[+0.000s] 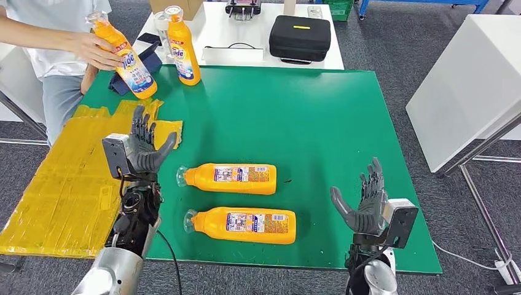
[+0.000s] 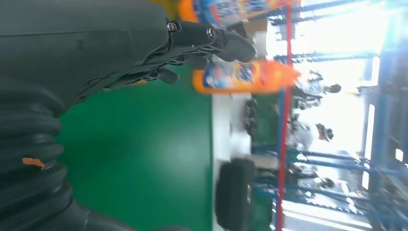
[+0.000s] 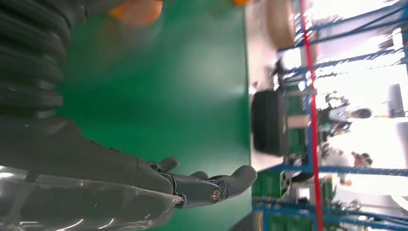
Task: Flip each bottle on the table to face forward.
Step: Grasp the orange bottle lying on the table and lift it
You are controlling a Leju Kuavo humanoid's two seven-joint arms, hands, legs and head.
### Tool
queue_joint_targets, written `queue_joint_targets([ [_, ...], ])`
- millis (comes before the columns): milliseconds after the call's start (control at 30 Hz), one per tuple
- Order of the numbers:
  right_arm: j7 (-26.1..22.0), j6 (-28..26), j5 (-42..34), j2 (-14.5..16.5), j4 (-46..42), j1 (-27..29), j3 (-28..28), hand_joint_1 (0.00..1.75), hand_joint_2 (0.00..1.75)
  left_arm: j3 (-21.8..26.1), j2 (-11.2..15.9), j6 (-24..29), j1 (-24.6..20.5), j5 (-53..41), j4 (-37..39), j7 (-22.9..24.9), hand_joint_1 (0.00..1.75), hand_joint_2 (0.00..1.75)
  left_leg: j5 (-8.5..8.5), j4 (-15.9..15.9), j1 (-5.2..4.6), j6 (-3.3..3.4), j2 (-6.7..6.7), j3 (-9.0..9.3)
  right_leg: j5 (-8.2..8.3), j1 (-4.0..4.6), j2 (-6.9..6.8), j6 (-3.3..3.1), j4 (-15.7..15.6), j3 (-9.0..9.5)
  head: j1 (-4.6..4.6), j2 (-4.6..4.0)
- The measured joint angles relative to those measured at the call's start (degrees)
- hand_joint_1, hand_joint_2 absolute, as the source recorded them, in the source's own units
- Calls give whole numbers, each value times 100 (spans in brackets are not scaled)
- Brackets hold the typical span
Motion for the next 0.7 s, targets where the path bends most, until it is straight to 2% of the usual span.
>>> queue_joint_targets([
  [100, 336, -219, 328, -63, 243, -279, 58, 0, 175, -625, -92, 70, 226, 269, -438, 31, 0, 175, 0, 0, 0, 0, 1, 0, 0, 0, 0, 0, 0, 0, 0, 0],
  [267, 589, -2, 1003, -225, 839, -1032, 537, 0, 175, -1461, -141, 184, 373, 672, -765, -8, 0, 175, 3, 0, 3, -1, 4, 5, 4, 5, 3, 0, 0, 0, 0, 0],
  [467, 959, 531, 1905, -414, 1277, -1630, 1535, 0, 175, -1954, -143, 176, 337, 789, -818, -35, 0, 175, 10, 1, 11, -2, 3, 5, 5, 17, 1, -1, 2, 1, 0, -1],
  [700, 980, 1385, 2352, -522, 1694, -2136, 2503, 0, 175, -2291, -164, 187, 119, 896, -653, -150, 0, 175, 9, 1, 10, -2, 4, 3, 4, 17, 2, -1, 2, 0, 1, 0],
])
